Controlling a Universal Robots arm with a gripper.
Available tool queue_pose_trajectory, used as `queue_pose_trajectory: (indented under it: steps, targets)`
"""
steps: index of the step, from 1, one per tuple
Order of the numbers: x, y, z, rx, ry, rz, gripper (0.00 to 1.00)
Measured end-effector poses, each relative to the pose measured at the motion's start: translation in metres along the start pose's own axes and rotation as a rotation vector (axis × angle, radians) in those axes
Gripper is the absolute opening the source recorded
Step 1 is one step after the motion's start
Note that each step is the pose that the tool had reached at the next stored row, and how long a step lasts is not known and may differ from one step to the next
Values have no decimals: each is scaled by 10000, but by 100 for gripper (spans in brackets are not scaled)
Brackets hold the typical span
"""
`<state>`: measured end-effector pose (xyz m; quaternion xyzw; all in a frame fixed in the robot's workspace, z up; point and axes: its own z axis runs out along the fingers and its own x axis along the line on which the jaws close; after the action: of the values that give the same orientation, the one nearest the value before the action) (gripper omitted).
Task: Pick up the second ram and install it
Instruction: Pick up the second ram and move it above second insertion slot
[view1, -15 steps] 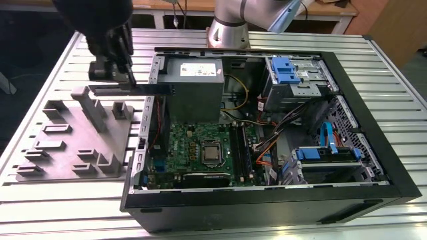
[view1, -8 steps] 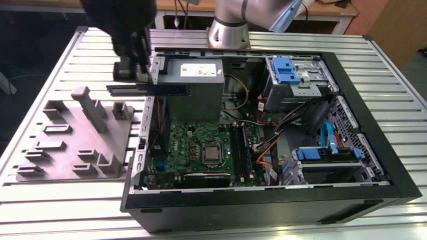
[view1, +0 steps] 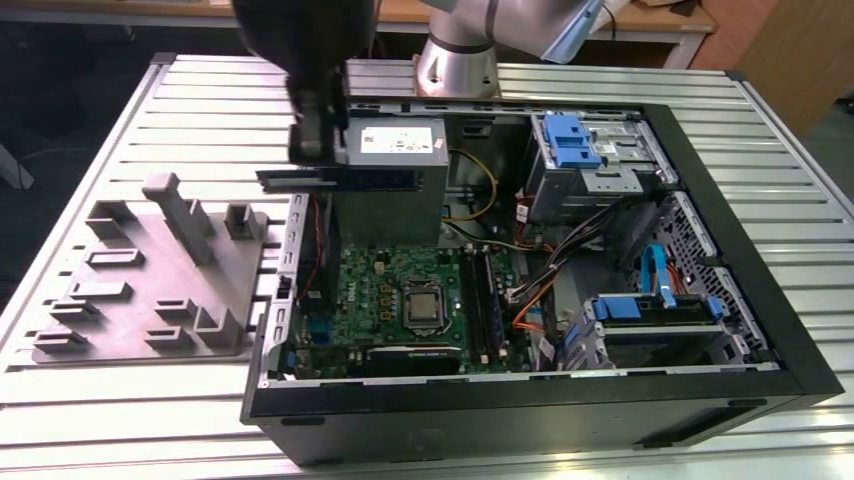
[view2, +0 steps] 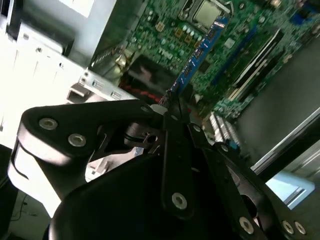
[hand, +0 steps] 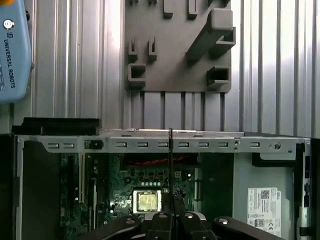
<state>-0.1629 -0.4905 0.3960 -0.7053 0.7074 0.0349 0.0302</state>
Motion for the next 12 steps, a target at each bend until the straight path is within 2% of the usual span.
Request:
queue_pose_trajectory:
  steps: [12]
  targets:
    - [-1, -524, 3, -1, 1, -1, 8]
